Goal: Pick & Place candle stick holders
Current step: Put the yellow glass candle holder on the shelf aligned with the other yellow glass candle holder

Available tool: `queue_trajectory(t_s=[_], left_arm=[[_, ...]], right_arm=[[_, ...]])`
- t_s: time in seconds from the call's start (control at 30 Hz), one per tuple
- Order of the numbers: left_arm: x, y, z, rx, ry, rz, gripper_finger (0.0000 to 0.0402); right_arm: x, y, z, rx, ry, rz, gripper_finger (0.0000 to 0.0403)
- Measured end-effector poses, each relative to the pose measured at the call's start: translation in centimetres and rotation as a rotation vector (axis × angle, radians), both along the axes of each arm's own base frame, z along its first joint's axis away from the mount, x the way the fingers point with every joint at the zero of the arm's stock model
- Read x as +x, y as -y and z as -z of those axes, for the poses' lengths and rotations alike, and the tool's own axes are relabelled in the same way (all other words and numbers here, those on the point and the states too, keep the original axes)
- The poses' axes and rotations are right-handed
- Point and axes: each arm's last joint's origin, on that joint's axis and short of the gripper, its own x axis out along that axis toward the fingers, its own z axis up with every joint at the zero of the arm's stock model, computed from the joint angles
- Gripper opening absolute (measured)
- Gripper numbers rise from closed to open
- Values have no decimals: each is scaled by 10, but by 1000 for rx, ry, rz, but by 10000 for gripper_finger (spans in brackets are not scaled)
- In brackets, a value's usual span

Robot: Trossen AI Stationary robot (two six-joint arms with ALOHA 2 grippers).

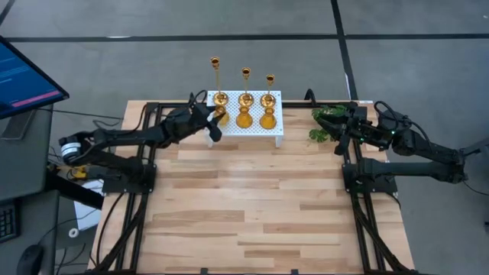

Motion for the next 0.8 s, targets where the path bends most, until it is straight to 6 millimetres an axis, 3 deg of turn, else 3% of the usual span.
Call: queue_trajectory(t_s=[0.43,0.8], left_arm=[[-2,-2,9,-24,-10,3,156],[-5,2,2,0,23,15,266]], right_arm=[[0,0,0,-3,-4,0,120],[0,0,0,-7,-6,-1,120]])
